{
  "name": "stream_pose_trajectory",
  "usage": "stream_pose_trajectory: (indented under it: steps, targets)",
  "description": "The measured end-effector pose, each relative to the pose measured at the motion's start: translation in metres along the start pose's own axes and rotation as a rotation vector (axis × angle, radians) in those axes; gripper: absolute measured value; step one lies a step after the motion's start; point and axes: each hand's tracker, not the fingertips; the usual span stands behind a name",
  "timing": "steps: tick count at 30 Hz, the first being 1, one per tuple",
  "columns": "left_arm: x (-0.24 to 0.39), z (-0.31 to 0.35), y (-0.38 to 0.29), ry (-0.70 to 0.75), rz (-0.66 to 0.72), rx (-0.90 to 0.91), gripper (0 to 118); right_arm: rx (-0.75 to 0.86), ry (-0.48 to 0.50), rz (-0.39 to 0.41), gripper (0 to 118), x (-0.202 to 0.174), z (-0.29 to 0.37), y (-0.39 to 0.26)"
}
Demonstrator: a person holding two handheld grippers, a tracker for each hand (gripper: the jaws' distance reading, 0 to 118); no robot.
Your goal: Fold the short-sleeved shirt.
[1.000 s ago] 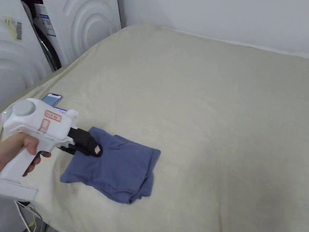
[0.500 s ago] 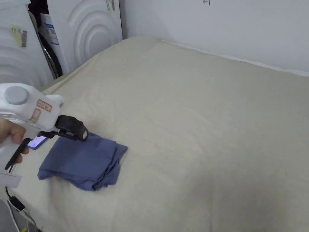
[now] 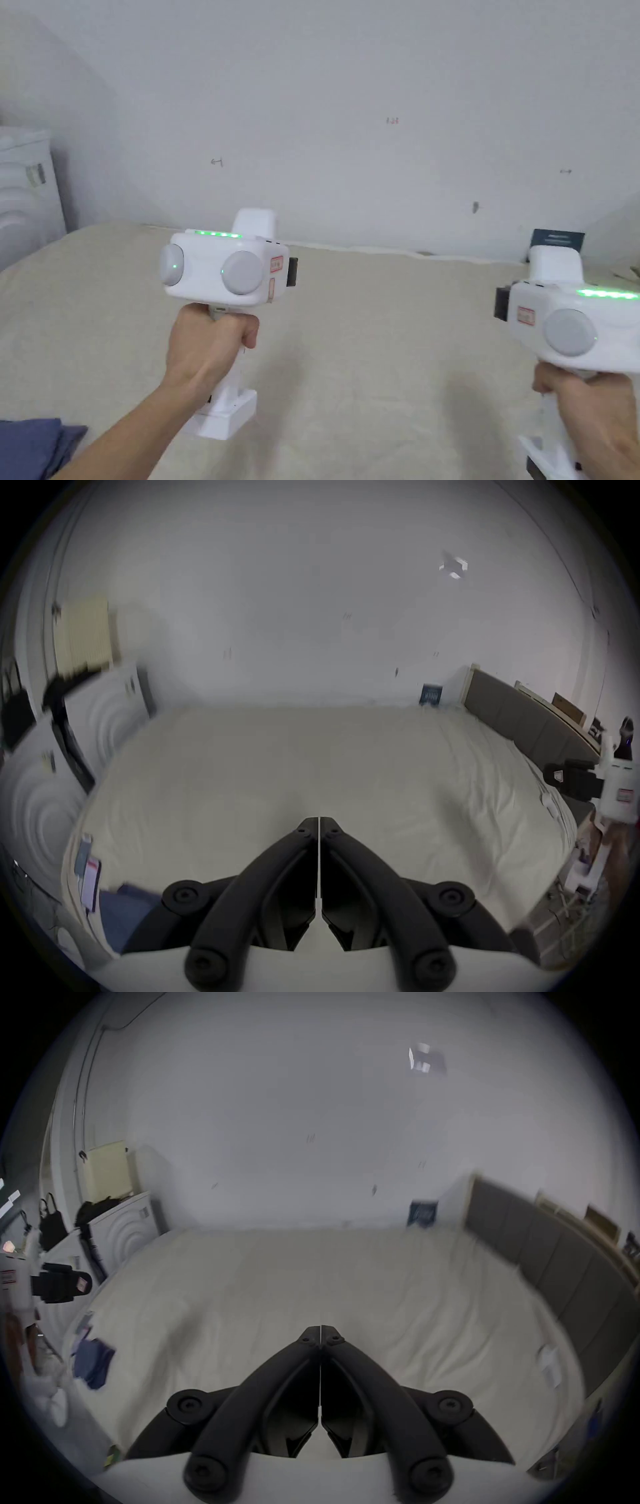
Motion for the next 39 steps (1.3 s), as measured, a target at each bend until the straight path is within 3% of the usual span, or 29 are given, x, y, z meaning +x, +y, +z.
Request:
stream_pose_trajectory:
  steps: [3,5,6,11,19,20,21,22,23,24,26,33,39]
  targets:
    - [0.041,0.014,0.026,0.033,-0.023,0.11,0,0.081,-0.037,-0.023,1,0.008,0.01,0.029]
    - [0.055,0.017,0.037,0.084,-0.084,0.075,0,0.094,-0.037,0.003,1,0.013,0.019,0.041]
    - [0.058,0.021,0.043,0.091,-0.093,0.08,0,0.123,-0.078,0.021,1,0.014,0.023,0.045]
    - [0.063,0.048,0.064,0.102,-0.071,0.231,0,0.172,-0.075,0.022,1,0.023,0.045,0.054]
    - [0.07,0.069,0.079,0.119,-0.041,0.245,11,0.227,-0.091,0.043,4,0.019,0.063,0.069]
    - [0.071,0.07,0.079,0.121,-0.043,0.249,12,0.231,-0.093,0.04,11,0.02,0.063,0.073]
    - [0.071,0.068,0.08,0.154,-0.056,0.249,22,0.235,-0.091,0.039,32,0.02,0.064,0.076]
    - [0.072,0.068,0.082,0.169,-0.077,0.245,42,0.237,-0.094,0.045,64,0.018,0.065,0.082]
    - [0.07,0.068,0.084,0.155,-0.071,0.241,77,0.235,-0.106,0.053,102,0.018,0.064,0.087]
    - [0.067,0.067,0.085,0.126,-0.051,0.233,118,0.231,-0.101,0.051,118,0.019,0.063,0.09]
    - [0.065,0.069,0.087,0.169,0.059,0.204,118,0.268,-0.113,0.042,118,0.023,0.063,0.094]
    - [0.056,0.066,0.097,0.181,0.076,0.189,118,0.237,-0.118,0.055,118,0.031,0.051,0.106]
    - [0.066,0.054,0.104,0.325,-0.057,0.175,118,0.221,-0.09,0.009,118,0.035,0.057,0.108]
